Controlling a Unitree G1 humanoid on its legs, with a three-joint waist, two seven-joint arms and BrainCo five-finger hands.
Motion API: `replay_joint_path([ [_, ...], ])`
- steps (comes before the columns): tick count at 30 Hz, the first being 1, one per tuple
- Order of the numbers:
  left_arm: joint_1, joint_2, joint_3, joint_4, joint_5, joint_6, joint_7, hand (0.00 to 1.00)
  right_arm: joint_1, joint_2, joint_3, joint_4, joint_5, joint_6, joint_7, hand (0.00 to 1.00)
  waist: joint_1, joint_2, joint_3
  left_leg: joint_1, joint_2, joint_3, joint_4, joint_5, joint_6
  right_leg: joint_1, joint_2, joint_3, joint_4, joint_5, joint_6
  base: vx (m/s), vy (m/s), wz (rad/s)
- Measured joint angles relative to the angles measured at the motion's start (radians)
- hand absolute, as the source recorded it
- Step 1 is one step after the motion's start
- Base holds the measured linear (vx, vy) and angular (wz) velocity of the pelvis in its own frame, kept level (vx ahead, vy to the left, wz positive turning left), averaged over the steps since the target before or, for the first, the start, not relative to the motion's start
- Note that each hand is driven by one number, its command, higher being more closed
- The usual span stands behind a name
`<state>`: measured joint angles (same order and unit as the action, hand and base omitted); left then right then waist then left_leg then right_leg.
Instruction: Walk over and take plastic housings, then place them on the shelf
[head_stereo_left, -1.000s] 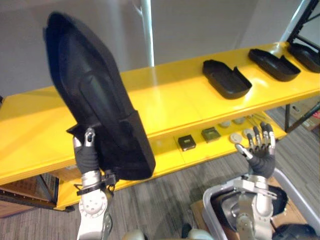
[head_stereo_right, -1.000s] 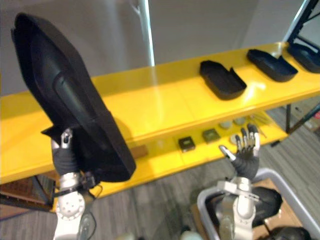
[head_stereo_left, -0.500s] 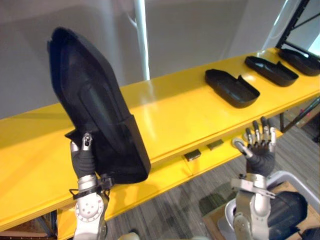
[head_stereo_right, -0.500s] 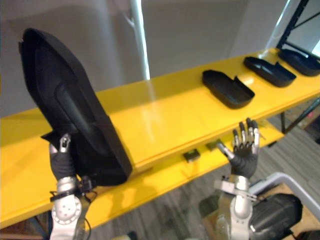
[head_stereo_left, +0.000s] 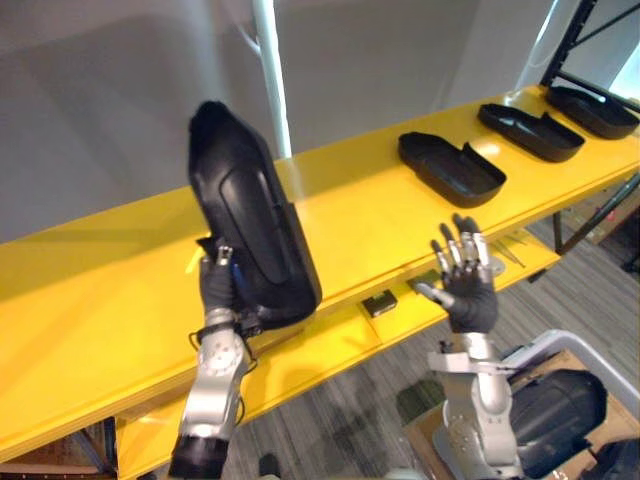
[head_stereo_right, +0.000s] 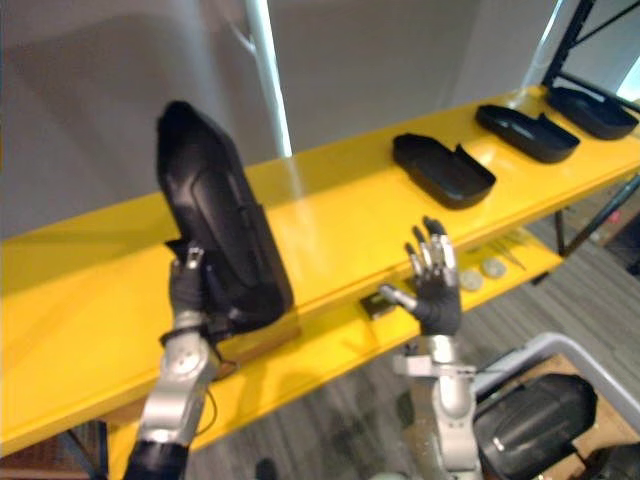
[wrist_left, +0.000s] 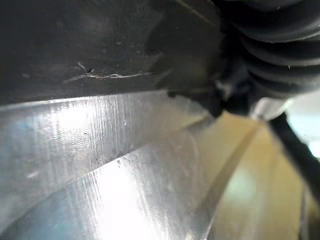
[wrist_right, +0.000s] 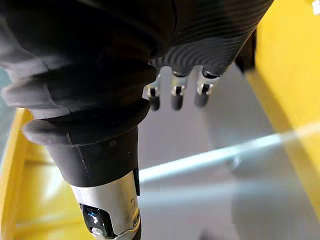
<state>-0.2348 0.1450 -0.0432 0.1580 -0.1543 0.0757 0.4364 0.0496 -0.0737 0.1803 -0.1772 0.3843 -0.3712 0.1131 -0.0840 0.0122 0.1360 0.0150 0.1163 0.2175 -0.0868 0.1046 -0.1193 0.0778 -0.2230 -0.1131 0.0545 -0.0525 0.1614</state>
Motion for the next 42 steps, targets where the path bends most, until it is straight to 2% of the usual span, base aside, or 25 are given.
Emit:
replay_joint_path([
  [2,-0.058,0.01,0.017,0.087,-0.025,0.033,0.017,1.0,-0.023,-0.016,0.021,0.006,0.027,0.028,0.032,0.0,-0.013,0.028,0.016,-0.01,0.009,0.006,-0.001,0.022,-0.001,-0.021,0.007,0.004,0.006,0.0,0.0,-0.13,-0.014,-0.09],
  [3,-0.074,0.01,0.025,0.111,-0.039,0.044,0.017,1.0,-0.023,-0.02,0.026,0.017,0.036,0.033,0.045,0.0,-0.016,0.032,0.017,-0.01,0.012,0.008,-0.001,0.025,-0.003,-0.025,0.011,0.008,0.008,0.001,0.0,-0.07,-0.007,-0.09],
  [8,-0.203,0.085,-0.015,0.295,-0.043,0.123,0.015,1.0,-0.042,-0.053,0.088,0.039,0.052,0.045,0.109,0.0,-0.02,0.025,0.018,-0.017,0.037,0.012,0.0,0.035,-0.015,-0.041,0.034,0.018,0.008,0.011,0.001,-0.03,-0.024,-0.08],
  [13,-0.305,0.093,-0.018,0.395,-0.016,0.166,0.015,1.0,-0.125,-0.06,0.185,0.038,0.052,0.047,0.112,0.0,-0.024,0.023,0.019,-0.02,0.039,0.014,0.004,0.038,-0.015,-0.043,0.037,0.028,0.005,0.019,0.003,0.0,-0.005,-0.02],
  [16,-0.364,0.099,-0.017,0.462,0.008,0.19,0.021,1.0,-0.155,-0.061,0.21,0.027,0.052,0.068,0.109,0.0,-0.027,0.023,0.019,-0.028,0.039,0.013,0.004,0.039,-0.015,-0.051,0.037,0.028,0.006,0.02,0.003,-0.01,0.001,0.01],
  [19,-0.411,0.137,-0.016,0.493,0.008,0.214,0.029,1.0,-0.164,-0.065,0.228,0.016,0.053,0.092,0.107,0.0,-0.04,0.02,0.022,-0.052,0.039,0.016,0.005,0.046,-0.012,-0.077,0.038,0.033,0.008,0.027,0.004,-0.01,0.003,-0.01],
  [23,-0.474,0.176,-0.013,0.533,0.006,0.25,0.052,1.0,-0.168,-0.083,0.273,-0.021,0.052,0.12,0.105,0.0,-0.049,0.001,0.047,-0.051,0.039,0.025,0.005,0.047,-0.012,-0.086,0.037,0.042,0.016,0.028,0.004,-0.02,0.005,-0.05],
  [26,-0.506,0.206,0.002,0.534,0.005,0.275,0.063,1.0,-0.179,-0.086,0.305,-0.064,0.052,0.136,0.102,0.0,-0.051,0.006,0.081,-0.053,0.038,0.042,0.005,0.048,-0.01,-0.112,0.036,0.064,0.037,0.027,0.004,-0.03,0.012,-0.16],
  [30,-0.541,0.209,0.038,0.535,-0.009,0.275,0.077,1.0,-0.179,-0.101,0.322,-0.092,0.052,0.144,0.076,0.0,-0.06,0.013,0.116,-0.062,0.038,0.043,0.005,0.05,-0.008,-0.132,0.034,0.067,0.059,0.02,0.005,-0.04,0.0,-0.01],
  [31,-0.55,0.21,0.041,0.536,-0.023,0.275,0.089,0.0,-0.179,-0.101,0.325,-0.094,0.052,0.146,0.068,0.0,-0.064,0.015,0.117,-0.071,0.038,0.043,0.005,0.051,-0.007,-0.146,0.034,0.068,0.07,0.017,0.005,0.0,0.0,0.0],
  [34,-0.575,0.212,0.067,0.538,-0.046,0.275,0.111,0.0,-0.179,-0.1,0.333,-0.125,0.055,0.155,0.056,0.0,-0.064,0.021,0.133,-0.079,0.035,0.06,0.005,0.057,-0.005,-0.184,0.032,0.088,0.11,0.004,0.007,-0.01,-0.005,-0.07],
  [38,-0.601,0.21,0.107,0.54,-0.098,0.273,0.151,0.0,-0.173,-0.099,0.339,-0.176,0.055,0.157,0.056,0.0,-0.075,0.042,0.159,-0.085,0.034,0.067,0.005,0.06,-0.002,-0.206,0.031,0.095,0.133,-0.004,0.007,-0.01,-0.01,-0.06],
  [42,-0.607,0.21,0.11,0.539,-0.122,0.262,0.175,0.0,-0.147,-0.099,0.371,-0.197,0.055,0.176,0.054,0.0,-0.08,0.046,0.167,-0.087,0.034,0.071,0.005,0.06,-0.002,-0.221,0.03,0.097,0.156,-0.019,0.007,0.0,0.0,0.0],
])
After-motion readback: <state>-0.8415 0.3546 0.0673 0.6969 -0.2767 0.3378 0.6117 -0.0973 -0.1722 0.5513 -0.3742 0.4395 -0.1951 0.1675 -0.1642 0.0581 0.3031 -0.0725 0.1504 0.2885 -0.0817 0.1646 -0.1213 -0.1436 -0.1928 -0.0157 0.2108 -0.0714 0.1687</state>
